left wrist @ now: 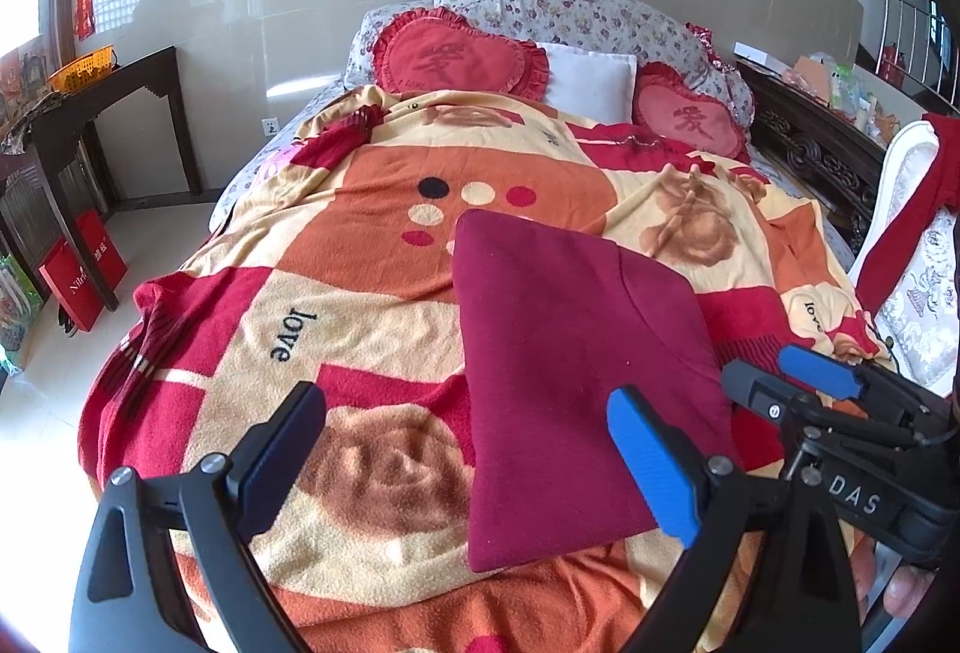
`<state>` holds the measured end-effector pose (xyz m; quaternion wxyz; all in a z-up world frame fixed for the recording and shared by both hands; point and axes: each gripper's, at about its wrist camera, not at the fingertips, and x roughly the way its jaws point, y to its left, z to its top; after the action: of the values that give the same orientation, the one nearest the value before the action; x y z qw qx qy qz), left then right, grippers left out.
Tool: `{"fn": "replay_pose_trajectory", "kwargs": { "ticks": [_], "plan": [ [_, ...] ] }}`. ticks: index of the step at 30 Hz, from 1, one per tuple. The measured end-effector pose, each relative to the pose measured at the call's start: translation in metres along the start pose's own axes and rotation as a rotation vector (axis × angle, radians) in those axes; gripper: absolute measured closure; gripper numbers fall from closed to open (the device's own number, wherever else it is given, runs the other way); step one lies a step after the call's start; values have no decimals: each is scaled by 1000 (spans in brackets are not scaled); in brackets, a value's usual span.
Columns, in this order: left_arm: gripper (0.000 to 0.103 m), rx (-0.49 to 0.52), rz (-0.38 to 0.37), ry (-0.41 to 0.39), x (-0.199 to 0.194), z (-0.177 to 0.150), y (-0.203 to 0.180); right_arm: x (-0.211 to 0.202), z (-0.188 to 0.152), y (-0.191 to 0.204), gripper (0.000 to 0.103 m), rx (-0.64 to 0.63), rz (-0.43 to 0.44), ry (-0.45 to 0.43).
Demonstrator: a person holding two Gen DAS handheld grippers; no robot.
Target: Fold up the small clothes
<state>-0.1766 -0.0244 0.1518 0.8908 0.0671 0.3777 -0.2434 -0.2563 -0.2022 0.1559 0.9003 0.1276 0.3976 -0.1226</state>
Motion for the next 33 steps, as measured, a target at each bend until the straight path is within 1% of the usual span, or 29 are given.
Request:
{"fn": "replay_pose_trajectory", "kwargs": {
  "ticks": [16, 33],
  "plan": [
    [6, -3, 19, 19, 12, 3, 4, 15, 4, 2, 63, -9, 5, 25],
    [6, 6, 20, 33, 21, 5, -1, 26, 6, -1, 63, -5, 5, 48]
  ]
}}
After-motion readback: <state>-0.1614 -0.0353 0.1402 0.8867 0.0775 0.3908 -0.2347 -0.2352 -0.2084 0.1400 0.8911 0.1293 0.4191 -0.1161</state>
